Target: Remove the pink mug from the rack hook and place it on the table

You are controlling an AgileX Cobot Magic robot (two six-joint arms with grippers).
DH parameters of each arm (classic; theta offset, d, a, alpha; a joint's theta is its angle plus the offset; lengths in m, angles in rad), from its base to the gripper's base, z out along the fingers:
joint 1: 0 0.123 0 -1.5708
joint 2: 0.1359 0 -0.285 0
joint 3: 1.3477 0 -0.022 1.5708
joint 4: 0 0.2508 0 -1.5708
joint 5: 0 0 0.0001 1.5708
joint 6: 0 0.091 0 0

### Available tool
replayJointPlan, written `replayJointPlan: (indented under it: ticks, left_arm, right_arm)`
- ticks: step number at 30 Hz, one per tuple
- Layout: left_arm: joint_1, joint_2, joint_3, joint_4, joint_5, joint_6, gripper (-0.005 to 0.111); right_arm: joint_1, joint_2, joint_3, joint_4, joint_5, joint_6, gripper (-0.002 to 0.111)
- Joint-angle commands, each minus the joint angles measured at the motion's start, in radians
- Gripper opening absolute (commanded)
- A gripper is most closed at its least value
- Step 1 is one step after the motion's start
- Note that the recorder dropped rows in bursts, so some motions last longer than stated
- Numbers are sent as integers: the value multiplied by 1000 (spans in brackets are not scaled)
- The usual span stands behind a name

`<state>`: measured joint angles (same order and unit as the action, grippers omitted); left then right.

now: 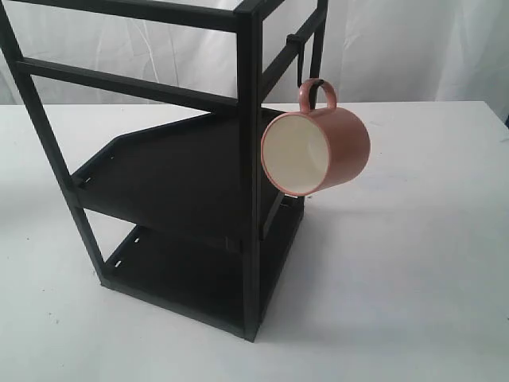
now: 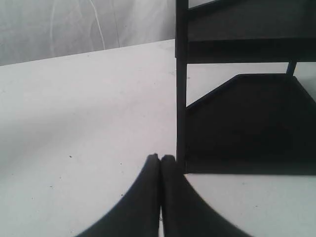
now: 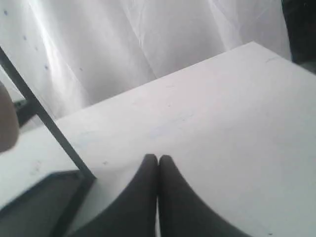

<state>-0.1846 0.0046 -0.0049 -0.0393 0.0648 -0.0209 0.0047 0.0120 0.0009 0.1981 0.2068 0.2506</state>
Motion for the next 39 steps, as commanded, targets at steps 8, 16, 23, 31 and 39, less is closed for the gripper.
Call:
replayJointPlan:
  ticks: [8,16,23,31,39]
  left_arm:
    - [5,-5,5,-11,4,-1,0]
    - [5,-5,5,-11,4,-1,0]
    - [5,-5,5,-11,4,-1,0]
    - [5,-5,5,-11,4,-1,0]
    - [5,-5,5,-11,4,-1,0]
  right_arm:
    - [-5,-3,-1,153,-239,140,0]
    - [60,60,-328,135,161,-261,0]
    - [75,396,-637,489,475,-840,20]
    - [75,665,-638,995,536,-1428,55]
    - [75,694,-638,806,523,-1364,55]
